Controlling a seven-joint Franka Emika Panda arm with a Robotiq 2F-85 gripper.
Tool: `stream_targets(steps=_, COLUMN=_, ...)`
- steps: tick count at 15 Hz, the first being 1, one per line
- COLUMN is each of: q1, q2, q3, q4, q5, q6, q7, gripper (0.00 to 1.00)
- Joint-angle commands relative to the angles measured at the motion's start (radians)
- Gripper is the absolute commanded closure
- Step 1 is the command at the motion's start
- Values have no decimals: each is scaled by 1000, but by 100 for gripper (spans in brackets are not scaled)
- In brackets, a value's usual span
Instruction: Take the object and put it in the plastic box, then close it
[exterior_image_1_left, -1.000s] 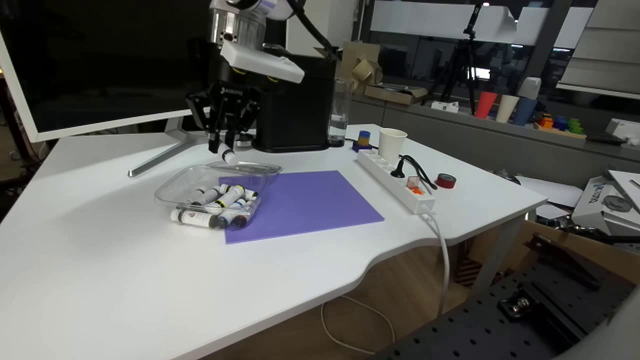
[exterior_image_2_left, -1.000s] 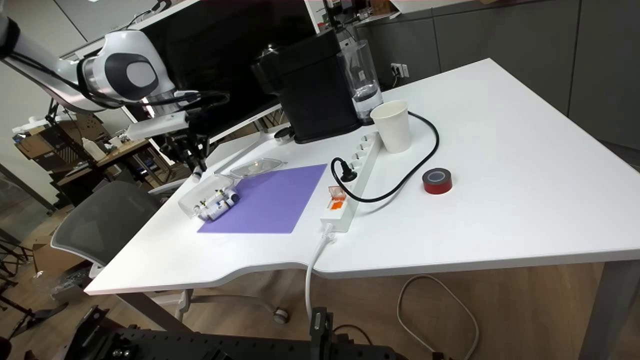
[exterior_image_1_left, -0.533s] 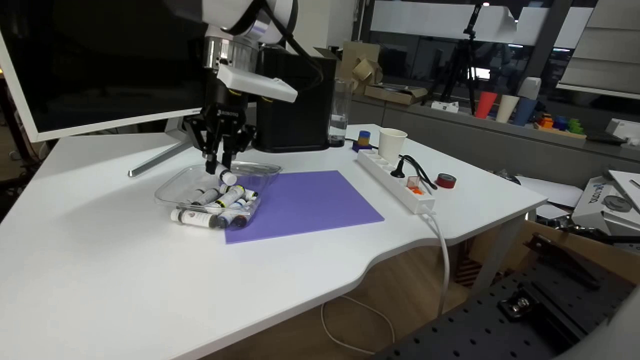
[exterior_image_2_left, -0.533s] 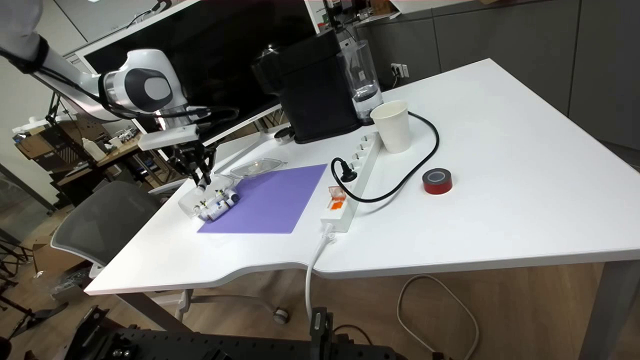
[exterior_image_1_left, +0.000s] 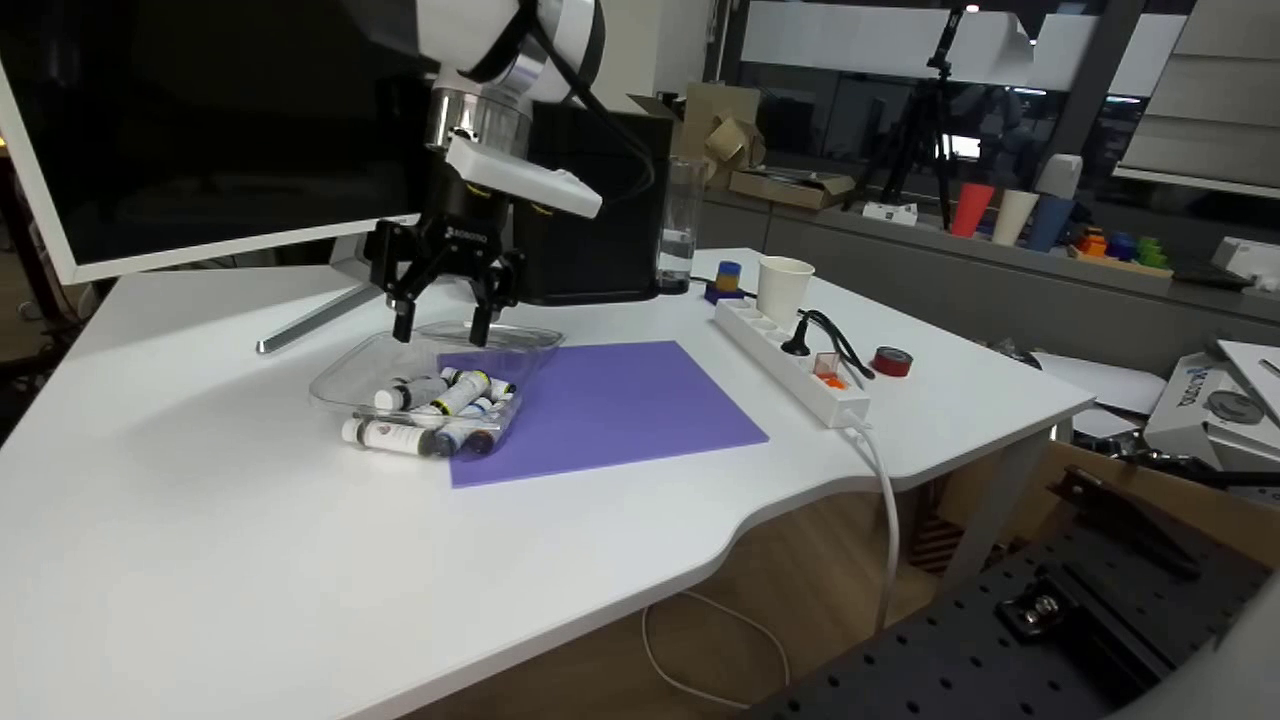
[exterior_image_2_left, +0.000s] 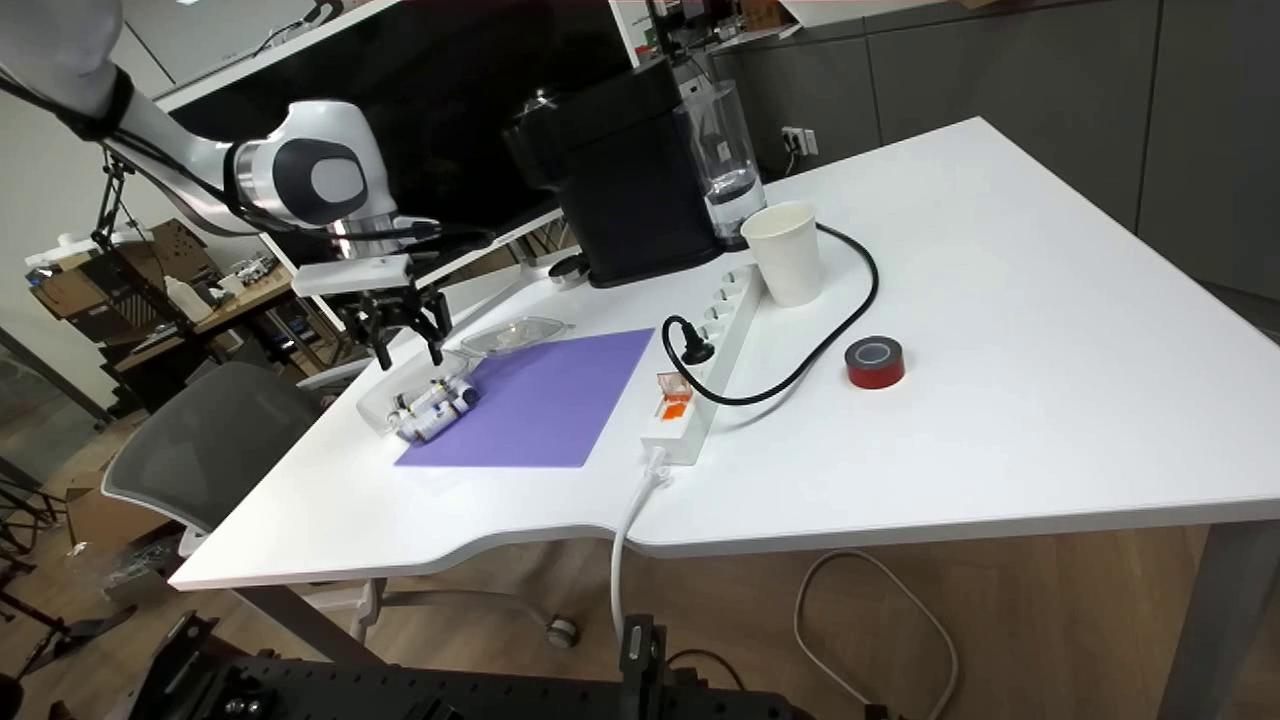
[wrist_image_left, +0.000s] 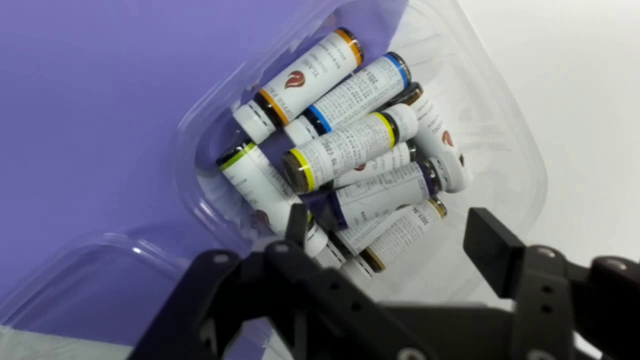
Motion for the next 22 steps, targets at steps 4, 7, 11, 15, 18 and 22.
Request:
stream_targets(steps=4, q1=-83, q2=-200, q3=9, q4=-128, q5=237, q6=-114, q7=44, gripper=0)
stream_targets(steps=7, q1=-99, q2=-279, q3=-40, q4=-201, q5=322, q6=-108, q7=75, gripper=0)
stream_targets(steps=11, q1=-121, q2=-285, q3=-122, q4=-241, q5=388, q6=-115, q7=82, gripper=0)
stream_targets(steps=15, q1=-146, q2=-227, q3=-161, q4=-232, q5=474, q6=-108, q7=19, gripper=0)
stream_targets(steps=18, q1=-156, q2=-181, q3=-164, q4=-217, q5=550, q6=-85, q7=-39, gripper=0)
stream_targets(steps=22, q1=-152, q2=-116, q3=-166, q4=-183, q5=619, q6=-47, q7=-88, gripper=0)
